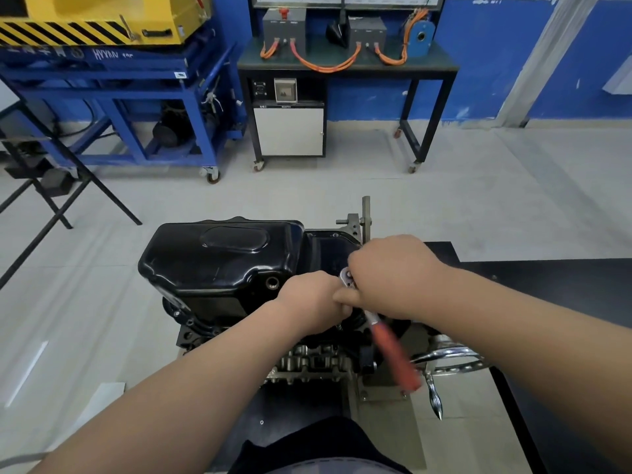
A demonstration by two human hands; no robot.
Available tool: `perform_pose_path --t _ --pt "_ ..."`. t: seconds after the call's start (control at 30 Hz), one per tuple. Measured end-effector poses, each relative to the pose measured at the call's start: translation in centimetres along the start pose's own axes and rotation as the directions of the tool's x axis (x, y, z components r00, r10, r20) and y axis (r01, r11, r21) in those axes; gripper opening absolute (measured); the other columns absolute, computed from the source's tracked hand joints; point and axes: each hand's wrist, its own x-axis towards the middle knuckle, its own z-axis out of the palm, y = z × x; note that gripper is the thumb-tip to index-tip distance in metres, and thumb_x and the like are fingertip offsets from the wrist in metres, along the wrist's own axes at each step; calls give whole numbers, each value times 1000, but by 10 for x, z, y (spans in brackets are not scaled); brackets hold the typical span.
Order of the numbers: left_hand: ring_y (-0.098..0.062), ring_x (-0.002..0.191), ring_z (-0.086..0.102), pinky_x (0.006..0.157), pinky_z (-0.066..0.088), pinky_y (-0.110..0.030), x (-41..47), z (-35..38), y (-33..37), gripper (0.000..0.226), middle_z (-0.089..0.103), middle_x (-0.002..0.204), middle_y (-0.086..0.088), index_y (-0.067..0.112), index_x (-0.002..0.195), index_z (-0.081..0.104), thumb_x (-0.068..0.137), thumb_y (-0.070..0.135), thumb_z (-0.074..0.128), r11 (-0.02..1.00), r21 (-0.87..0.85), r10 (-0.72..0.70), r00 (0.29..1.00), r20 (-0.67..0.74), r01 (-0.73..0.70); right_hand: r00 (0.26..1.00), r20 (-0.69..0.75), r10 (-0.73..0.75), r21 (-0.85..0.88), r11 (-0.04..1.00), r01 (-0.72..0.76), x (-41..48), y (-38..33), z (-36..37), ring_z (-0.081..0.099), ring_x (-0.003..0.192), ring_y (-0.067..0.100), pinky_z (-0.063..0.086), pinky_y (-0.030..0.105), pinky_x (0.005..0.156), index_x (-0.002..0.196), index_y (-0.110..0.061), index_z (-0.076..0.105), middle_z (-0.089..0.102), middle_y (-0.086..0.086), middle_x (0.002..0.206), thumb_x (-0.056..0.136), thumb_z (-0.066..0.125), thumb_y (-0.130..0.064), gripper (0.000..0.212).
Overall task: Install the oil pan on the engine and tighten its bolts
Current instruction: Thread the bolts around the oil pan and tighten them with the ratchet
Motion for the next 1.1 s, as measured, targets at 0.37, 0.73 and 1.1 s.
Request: perform_pose_path --t 0.37,0.73,1.1 --pt "-18 59 47 49 31 -24 -1 -7 2 28 46 62 7 23 60 36 87 29 37 1000 -25 -5 999 38 6 999 36 35 29 999 -36 -1 -4 9 46 63 20 28 29 48 77 -19 48 51 -2 75 88 39 -58 41" --pt "-20 65 53 51 34 -25 2 -8 3 24 50 65 7 22 62 42 85 22 37 1000 -20 -3 998 69 4 994 48 99 -35 995 -97 5 -10 1 45 54 17 24 26 46 67 -21 55 44 -3 61 87 31 -66 55" --pt "-22 63 49 54 38 -27 2 -3 1 28 47 61 5 20 60 41 85 33 40 997 -74 -13 1000 7 14 999 -32 -43 -123 992 38 2 -5 -1 52 68 20 31 28 61 84 -25 60 57 -2 81 93 38 -51 35"
